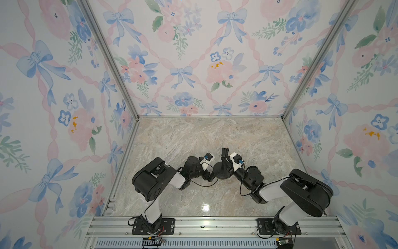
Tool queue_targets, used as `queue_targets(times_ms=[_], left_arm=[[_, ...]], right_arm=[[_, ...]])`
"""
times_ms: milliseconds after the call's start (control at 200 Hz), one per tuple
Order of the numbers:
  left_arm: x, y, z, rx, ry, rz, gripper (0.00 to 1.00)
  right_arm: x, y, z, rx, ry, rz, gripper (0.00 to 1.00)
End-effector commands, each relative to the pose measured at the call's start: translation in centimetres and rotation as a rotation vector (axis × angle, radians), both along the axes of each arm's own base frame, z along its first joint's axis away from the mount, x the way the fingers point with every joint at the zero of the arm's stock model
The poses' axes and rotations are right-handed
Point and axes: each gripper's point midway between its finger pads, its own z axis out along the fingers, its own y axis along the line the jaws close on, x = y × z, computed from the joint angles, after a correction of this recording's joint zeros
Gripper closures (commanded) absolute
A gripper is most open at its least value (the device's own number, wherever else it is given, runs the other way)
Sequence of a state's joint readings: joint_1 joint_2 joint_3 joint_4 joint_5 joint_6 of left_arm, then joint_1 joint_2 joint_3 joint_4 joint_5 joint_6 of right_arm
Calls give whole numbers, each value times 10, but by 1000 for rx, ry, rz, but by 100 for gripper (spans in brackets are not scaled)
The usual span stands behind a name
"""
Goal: Assemble a microphone stand
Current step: Pick up the microphone stand at the center of the board.
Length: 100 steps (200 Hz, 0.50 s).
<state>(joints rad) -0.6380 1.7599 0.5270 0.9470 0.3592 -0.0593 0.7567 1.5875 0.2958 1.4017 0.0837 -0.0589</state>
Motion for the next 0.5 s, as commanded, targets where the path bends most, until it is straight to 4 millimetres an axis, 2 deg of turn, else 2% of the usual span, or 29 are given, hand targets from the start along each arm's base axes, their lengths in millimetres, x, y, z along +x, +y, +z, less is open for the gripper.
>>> queue_targets(times_ms=[0,170,300,495], left_arm=[[1,15,19,-80,69,93,3],[6,47,39,-269,236,303,9],[2,69,37,-417,419,411,16],[-10,68,33,-516,595,416,16]], right_arm=[[3,5,16,12,-9,-3,100],[3,10,41,22,-31,17,100],[2,14,60,25,-46,35,100],[-1,21,80,37,-71,54,100]])
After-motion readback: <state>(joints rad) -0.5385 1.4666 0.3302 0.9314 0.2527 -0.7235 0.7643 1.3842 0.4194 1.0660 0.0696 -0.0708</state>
